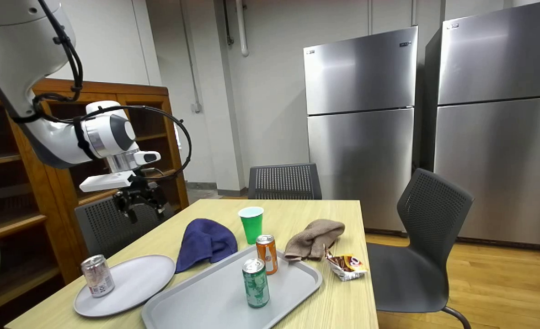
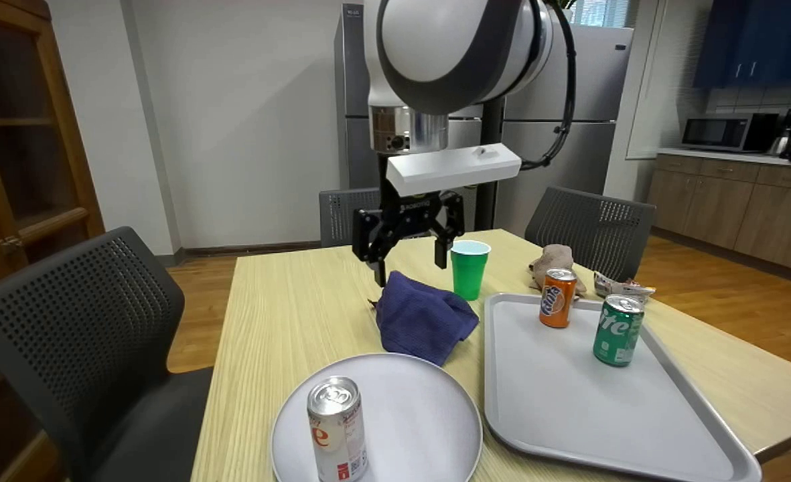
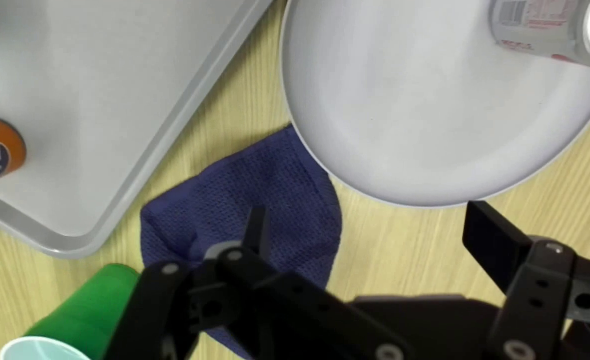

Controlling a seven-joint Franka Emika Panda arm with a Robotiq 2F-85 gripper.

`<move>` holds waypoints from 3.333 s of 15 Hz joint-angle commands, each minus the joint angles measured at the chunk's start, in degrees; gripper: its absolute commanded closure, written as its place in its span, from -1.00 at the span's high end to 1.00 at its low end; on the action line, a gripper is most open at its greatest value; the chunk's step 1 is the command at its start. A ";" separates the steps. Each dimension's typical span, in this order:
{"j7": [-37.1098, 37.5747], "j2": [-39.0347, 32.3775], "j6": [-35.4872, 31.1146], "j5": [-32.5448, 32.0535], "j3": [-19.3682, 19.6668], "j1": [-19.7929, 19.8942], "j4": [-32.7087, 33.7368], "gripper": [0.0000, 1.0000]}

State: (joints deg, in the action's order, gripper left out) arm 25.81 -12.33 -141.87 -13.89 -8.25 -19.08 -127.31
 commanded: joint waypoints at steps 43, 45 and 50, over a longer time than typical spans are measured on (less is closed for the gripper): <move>-33.35 -15.59 7.71 2.46 -9.69 -4.08 8.48 1.00; -33.29 -15.86 7.72 2.45 -9.67 -4.14 8.74 1.00; -33.11 -16.67 7.41 2.53 -9.74 -4.39 9.59 1.00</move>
State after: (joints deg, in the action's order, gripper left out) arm -6.33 -28.09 -136.17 -11.61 -17.54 -23.16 -119.73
